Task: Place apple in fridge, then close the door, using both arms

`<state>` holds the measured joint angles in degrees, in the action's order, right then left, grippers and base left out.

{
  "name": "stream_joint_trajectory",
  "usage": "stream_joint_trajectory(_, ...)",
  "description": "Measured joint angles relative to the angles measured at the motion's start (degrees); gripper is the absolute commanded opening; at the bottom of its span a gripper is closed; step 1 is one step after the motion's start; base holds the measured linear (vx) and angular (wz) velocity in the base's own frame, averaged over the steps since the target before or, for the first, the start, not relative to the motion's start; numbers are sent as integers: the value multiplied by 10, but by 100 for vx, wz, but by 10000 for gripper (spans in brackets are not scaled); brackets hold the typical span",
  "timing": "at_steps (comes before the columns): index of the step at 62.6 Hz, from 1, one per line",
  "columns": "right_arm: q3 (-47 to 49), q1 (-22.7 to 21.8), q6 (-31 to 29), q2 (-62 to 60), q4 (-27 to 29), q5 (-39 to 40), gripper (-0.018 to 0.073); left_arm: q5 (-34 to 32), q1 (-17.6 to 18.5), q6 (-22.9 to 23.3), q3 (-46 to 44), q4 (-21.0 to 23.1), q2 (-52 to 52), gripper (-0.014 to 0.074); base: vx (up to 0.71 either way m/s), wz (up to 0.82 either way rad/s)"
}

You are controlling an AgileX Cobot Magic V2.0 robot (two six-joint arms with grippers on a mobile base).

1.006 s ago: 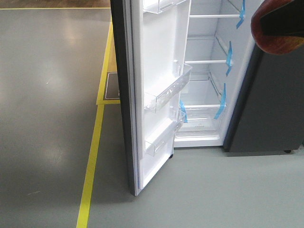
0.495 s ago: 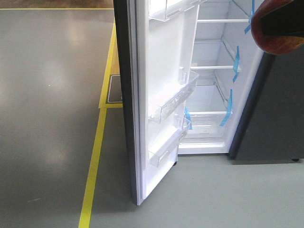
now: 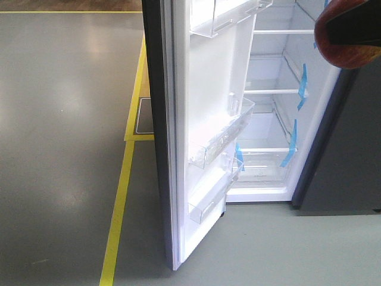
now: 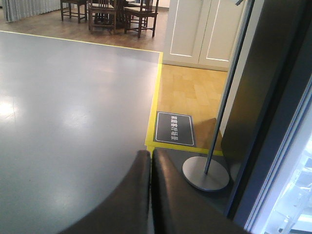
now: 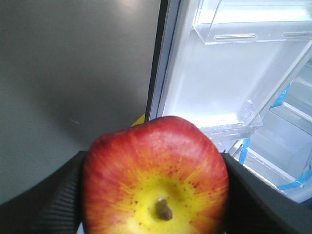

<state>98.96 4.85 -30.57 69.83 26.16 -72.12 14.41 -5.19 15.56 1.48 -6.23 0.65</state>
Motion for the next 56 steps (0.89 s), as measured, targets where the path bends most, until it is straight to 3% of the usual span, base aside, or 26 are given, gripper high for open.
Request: stream_joint_trajectory(56,0,0,1,0,0,0,-7,0,0,0,0,0,0,-6,10,-2)
